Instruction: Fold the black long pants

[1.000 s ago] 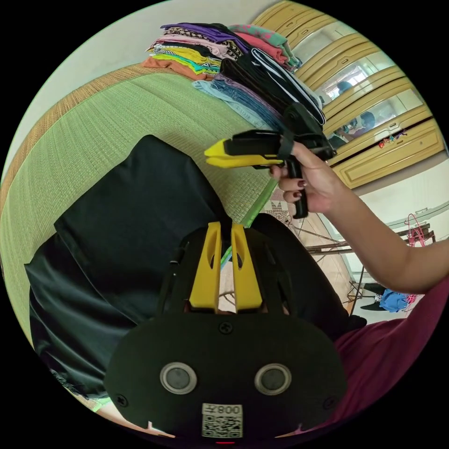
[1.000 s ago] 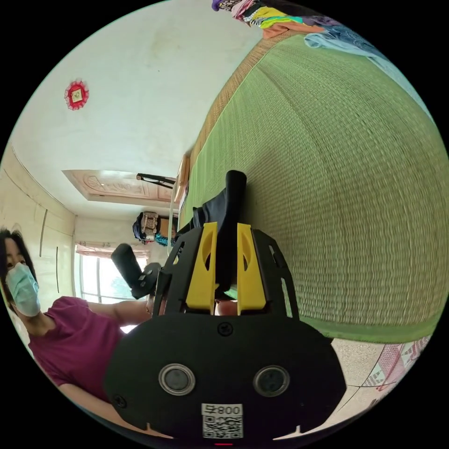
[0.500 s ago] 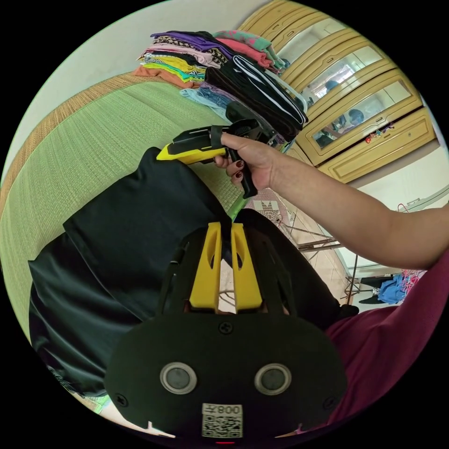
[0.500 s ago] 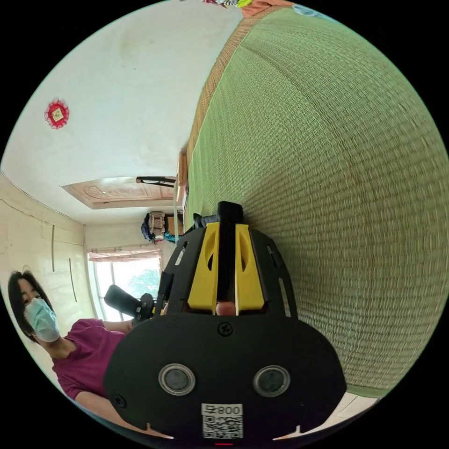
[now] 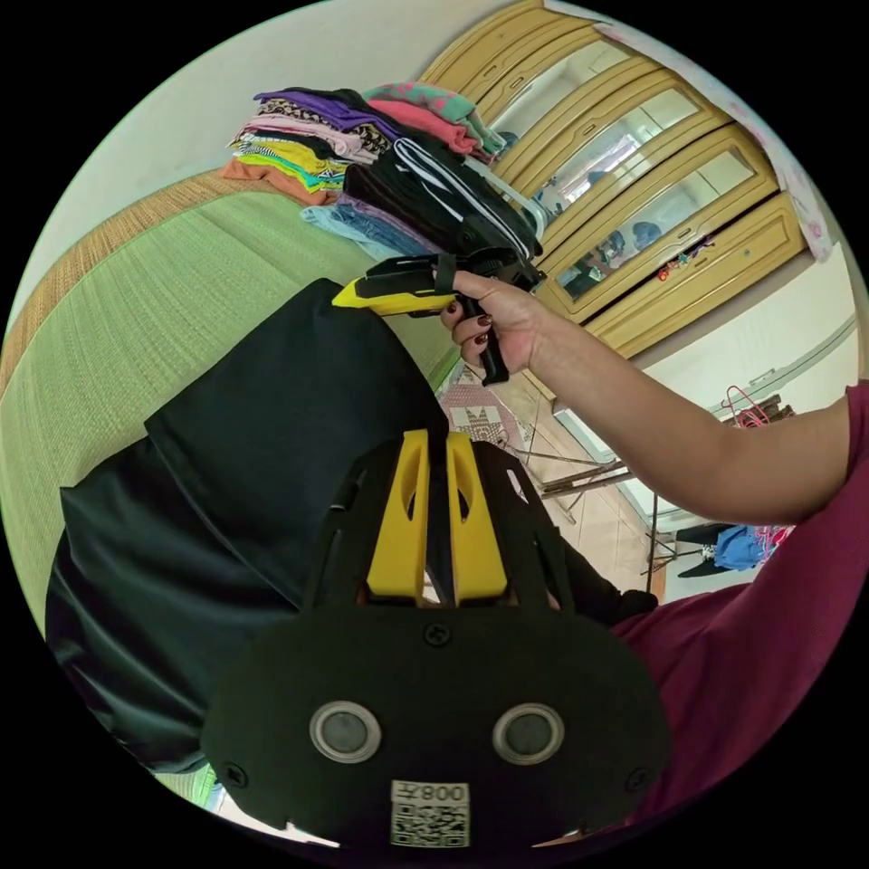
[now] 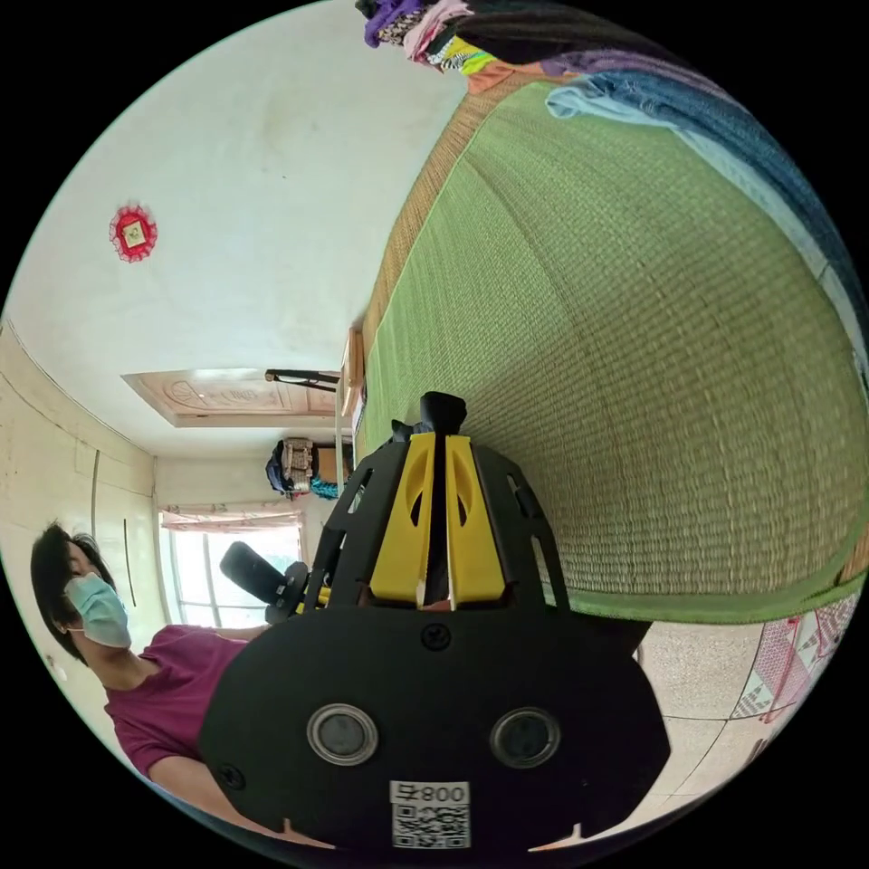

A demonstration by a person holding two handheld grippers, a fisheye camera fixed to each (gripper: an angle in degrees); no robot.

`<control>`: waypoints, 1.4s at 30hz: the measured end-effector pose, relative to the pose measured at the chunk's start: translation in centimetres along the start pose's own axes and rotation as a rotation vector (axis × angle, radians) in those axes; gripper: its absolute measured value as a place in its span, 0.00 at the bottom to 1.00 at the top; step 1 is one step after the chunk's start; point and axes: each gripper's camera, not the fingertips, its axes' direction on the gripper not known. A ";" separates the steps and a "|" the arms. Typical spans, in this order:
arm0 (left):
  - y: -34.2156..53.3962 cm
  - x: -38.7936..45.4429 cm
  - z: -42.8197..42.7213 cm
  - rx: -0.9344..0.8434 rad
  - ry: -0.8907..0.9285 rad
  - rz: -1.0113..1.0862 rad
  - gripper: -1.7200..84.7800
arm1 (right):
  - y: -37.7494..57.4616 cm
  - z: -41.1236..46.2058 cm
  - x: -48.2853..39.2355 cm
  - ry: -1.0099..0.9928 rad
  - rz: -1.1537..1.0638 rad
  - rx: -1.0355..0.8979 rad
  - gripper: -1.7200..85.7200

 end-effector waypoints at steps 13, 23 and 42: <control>14.7 -8.4 -16.0 0.206 0.073 -0.065 0.05 | 1.0 9.2 -17.3 0.003 -0.120 0.086 0.04; 38.1 -22.5 -32.2 0.471 0.074 -0.349 0.05 | -0.6 30.2 -33.9 0.054 -0.294 -0.085 0.04; 74.9 -42.8 -46.4 0.751 -0.013 -0.788 0.05 | -1.2 69.9 -51.4 0.172 -0.401 -0.374 0.04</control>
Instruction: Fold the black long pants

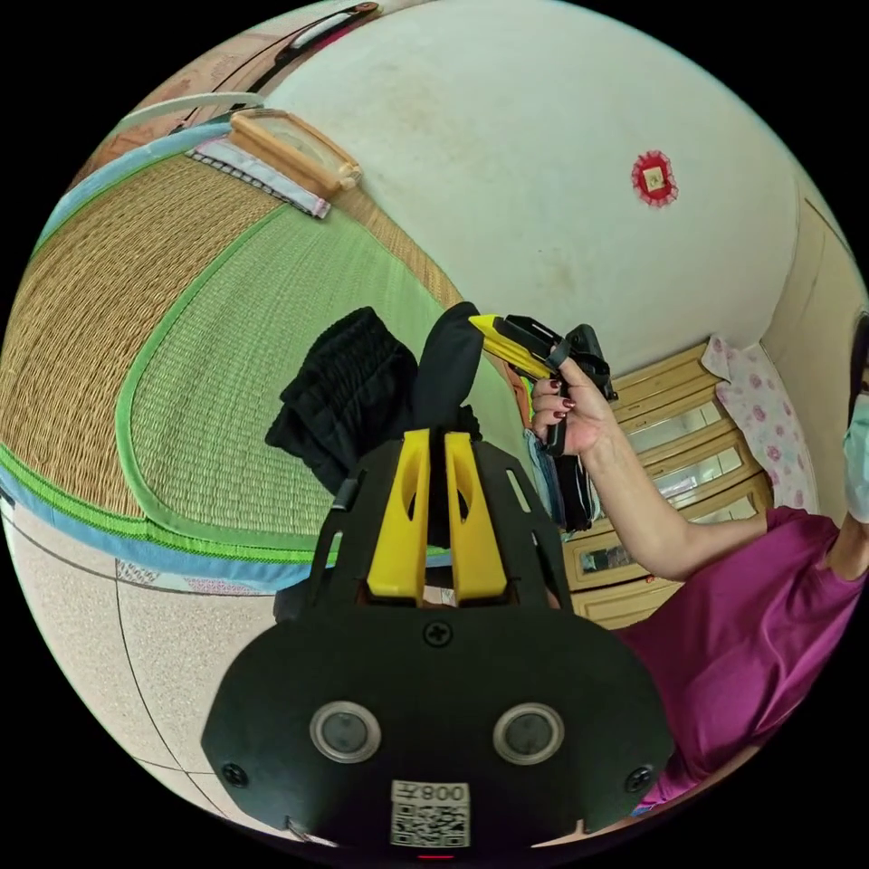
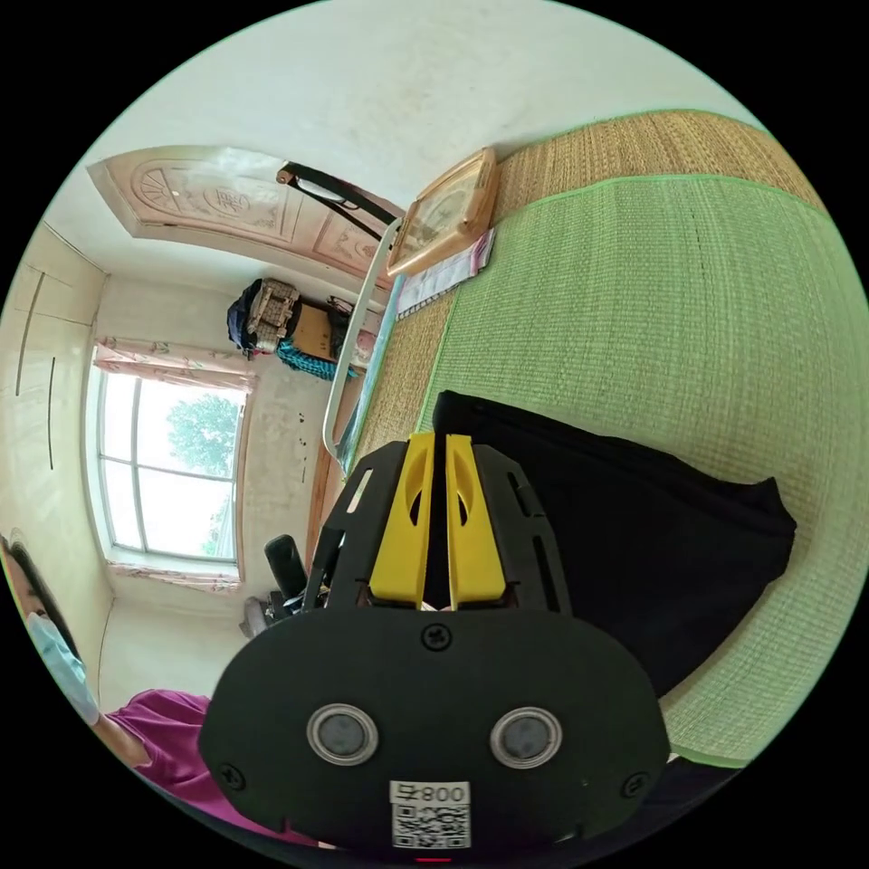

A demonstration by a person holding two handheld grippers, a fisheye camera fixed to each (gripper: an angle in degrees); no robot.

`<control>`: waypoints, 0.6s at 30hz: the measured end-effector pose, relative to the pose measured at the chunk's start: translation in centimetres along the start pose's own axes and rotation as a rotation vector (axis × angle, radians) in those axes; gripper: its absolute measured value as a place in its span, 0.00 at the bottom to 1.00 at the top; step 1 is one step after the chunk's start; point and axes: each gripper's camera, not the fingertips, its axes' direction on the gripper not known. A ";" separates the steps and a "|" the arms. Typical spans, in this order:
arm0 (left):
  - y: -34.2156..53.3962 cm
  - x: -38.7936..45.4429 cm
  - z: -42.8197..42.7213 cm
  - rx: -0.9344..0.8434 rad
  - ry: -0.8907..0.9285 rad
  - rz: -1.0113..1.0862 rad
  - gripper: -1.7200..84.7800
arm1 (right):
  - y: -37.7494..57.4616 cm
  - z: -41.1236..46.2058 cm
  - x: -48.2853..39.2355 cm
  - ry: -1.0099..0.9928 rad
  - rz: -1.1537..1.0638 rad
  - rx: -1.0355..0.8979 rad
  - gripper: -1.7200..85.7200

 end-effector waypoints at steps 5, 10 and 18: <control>0.0 -6.0 -2.3 0.013 -0.001 -0.073 0.05 | -3.1 5.2 -1.8 0.011 -0.010 -0.044 0.04; 0.5 -10.8 -3.4 0.010 -0.016 -0.147 0.06 | -6.0 8.7 -3.8 -0.023 -0.070 -0.077 0.02; 2.5 -11.6 -7.2 0.113 -0.061 -0.149 0.06 | -6.9 10.3 -7.3 0.032 -0.183 -0.105 0.02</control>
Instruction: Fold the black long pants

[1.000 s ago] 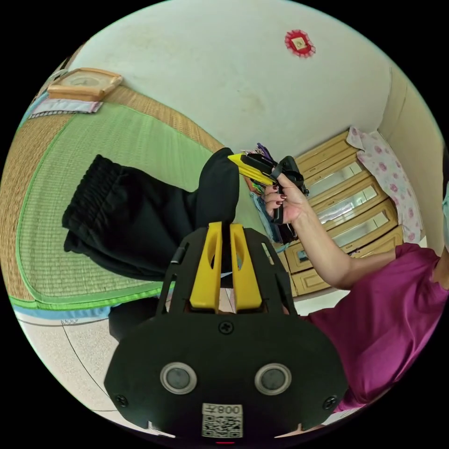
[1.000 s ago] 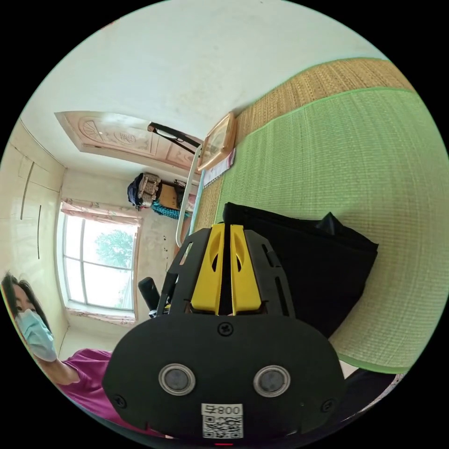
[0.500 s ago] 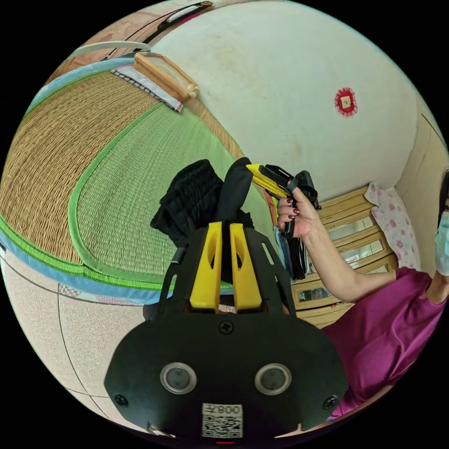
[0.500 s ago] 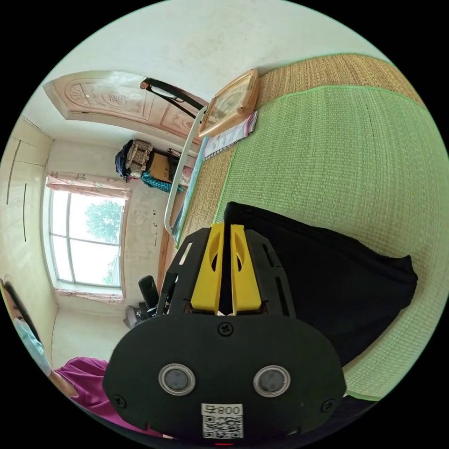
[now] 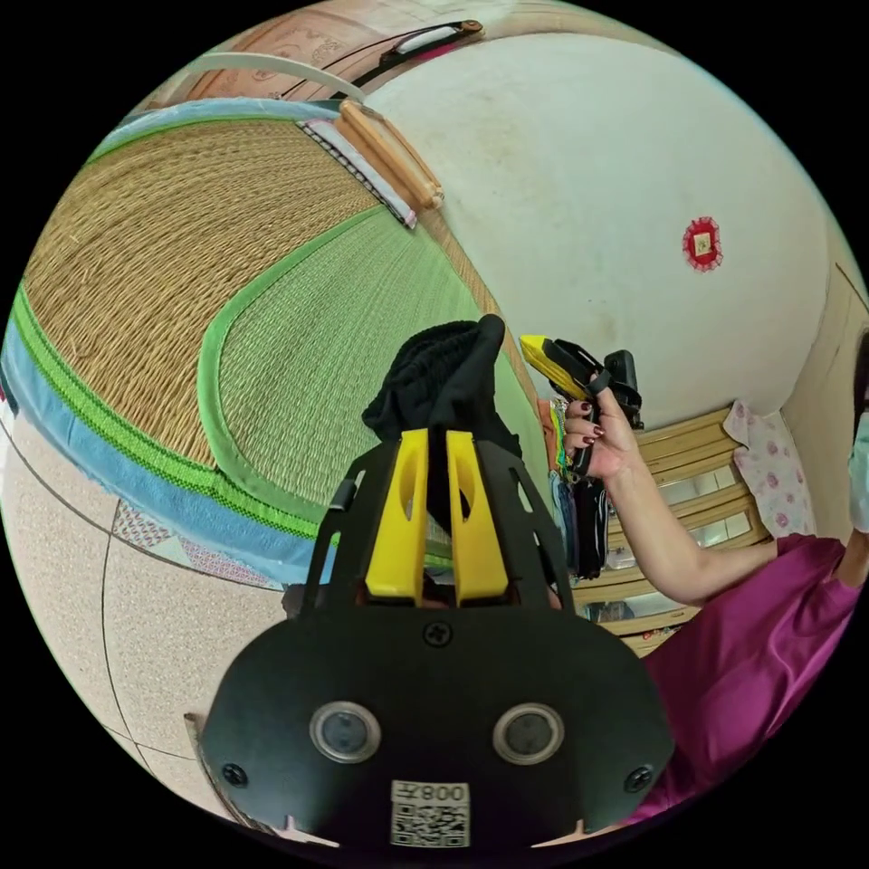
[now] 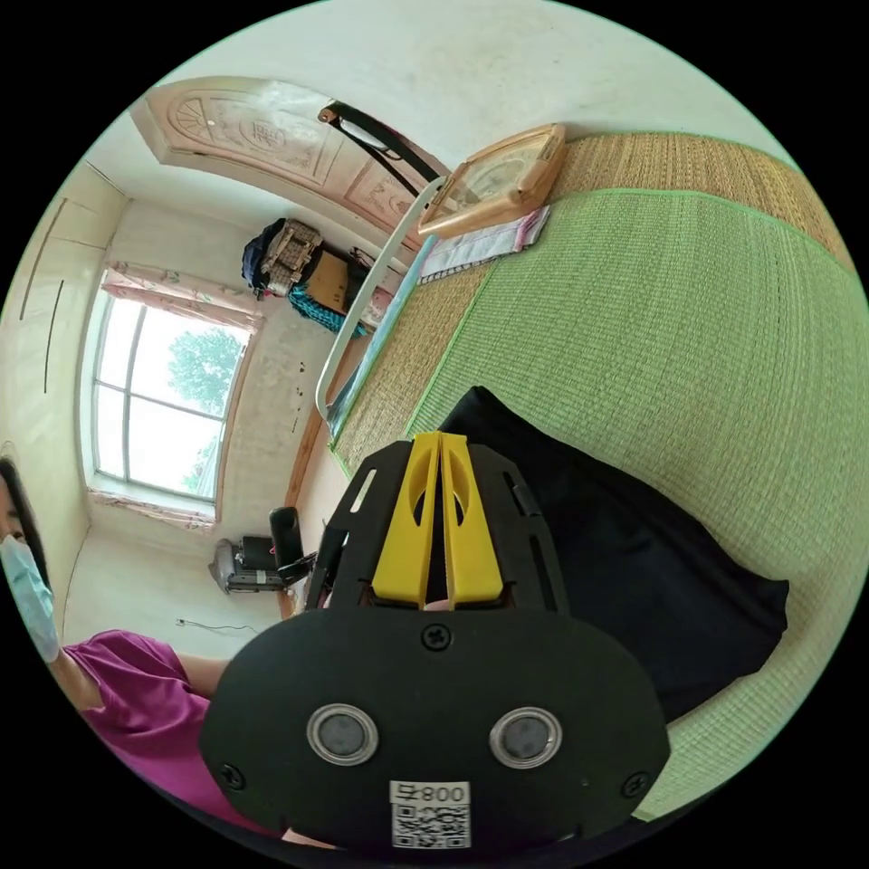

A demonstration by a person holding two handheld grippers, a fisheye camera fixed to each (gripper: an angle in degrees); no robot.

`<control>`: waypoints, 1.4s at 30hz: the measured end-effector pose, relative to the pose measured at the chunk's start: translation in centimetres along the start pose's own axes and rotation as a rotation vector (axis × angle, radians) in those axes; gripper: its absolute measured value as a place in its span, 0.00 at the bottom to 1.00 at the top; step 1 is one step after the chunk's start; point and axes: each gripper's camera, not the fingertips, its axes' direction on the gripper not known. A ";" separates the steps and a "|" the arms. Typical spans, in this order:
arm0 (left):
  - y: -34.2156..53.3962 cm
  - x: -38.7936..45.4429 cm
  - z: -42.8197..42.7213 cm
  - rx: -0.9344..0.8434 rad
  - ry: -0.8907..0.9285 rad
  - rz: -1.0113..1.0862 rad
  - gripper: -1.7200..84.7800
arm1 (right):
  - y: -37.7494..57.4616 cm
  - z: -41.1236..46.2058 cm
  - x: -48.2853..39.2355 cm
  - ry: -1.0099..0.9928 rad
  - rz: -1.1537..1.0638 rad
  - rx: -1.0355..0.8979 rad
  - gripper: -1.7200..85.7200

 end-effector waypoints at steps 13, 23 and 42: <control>0.8 12.9 -0.2 0.118 -0.310 0.357 0.03 | -7.0 6.1 -3.7 0.155 -0.092 -0.142 0.02; 1.1 16.2 0.5 0.178 -0.373 0.404 0.02 | -0.1 -4.2 0.0 0.090 -0.068 0.007 0.02; -6.5 11.7 17.9 -0.105 -0.490 0.384 0.02 | 13.9 -7.1 7.4 0.331 0.105 -0.082 0.02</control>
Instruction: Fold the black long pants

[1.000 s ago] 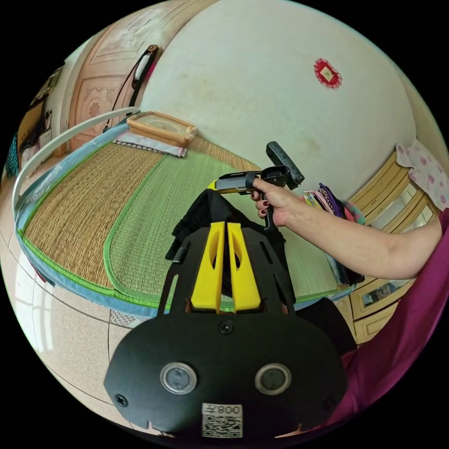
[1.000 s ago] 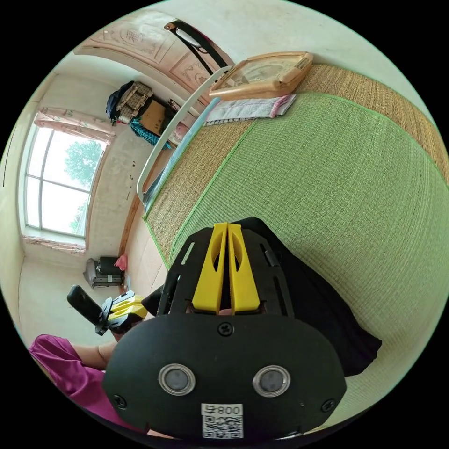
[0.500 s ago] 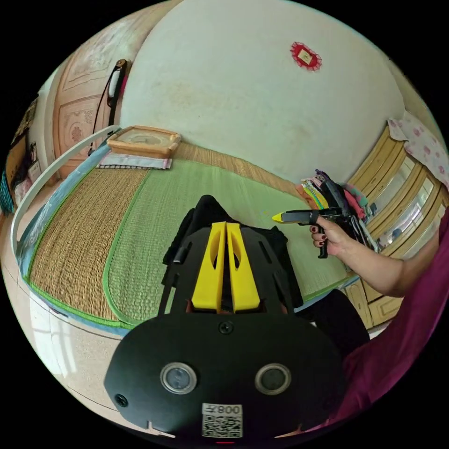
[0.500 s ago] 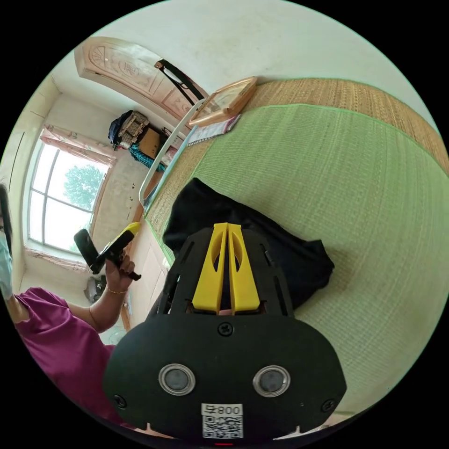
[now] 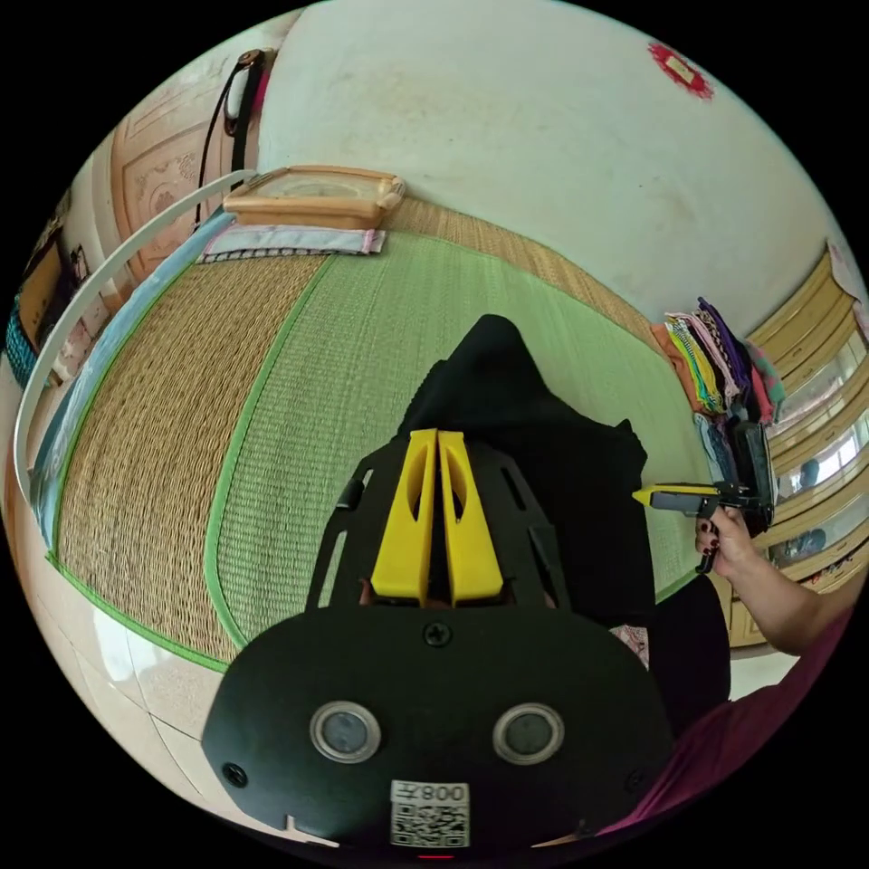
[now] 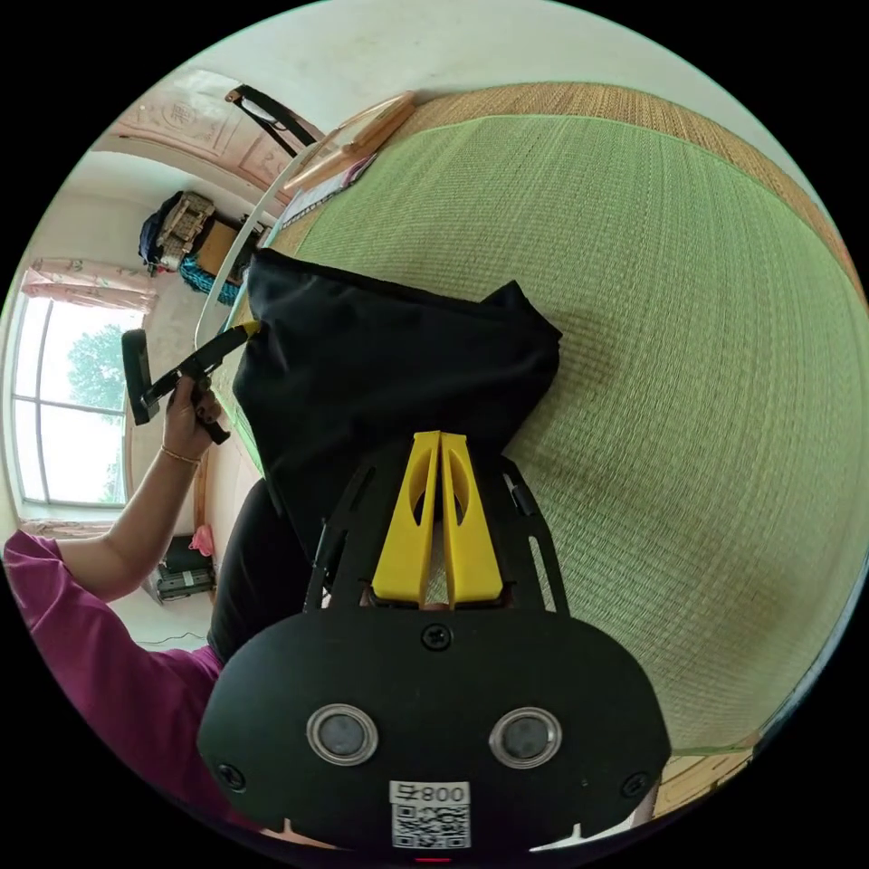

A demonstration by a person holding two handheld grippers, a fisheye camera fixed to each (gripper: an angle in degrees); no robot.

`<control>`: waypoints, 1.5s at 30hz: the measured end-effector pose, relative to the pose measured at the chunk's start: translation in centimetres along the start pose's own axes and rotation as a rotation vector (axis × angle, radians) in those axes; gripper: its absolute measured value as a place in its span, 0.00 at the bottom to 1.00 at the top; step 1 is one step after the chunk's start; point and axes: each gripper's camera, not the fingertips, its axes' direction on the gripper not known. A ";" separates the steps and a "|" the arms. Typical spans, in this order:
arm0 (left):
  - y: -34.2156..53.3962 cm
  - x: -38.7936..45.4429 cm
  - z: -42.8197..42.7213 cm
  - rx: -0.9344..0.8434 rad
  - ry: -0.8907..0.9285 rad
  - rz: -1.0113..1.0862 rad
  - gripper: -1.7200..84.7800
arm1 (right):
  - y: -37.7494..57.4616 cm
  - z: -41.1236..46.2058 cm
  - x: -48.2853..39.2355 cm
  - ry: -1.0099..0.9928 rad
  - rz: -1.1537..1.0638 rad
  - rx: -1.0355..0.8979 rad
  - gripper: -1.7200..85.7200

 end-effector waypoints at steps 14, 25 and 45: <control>-4.2 -1.1 8.1 -0.045 0.055 -0.030 0.02 | -0.1 -1.6 6.1 -0.038 0.162 0.132 0.02; -3.6 -3.2 10.4 -0.066 0.081 -0.055 0.02 | 4.5 1.4 -0.6 -0.005 -0.056 -0.047 0.02; 5.8 -5.9 7.8 -0.119 0.097 -0.171 0.02 | 9.6 3.4 -4.3 -0.130 -0.114 -0.128 0.02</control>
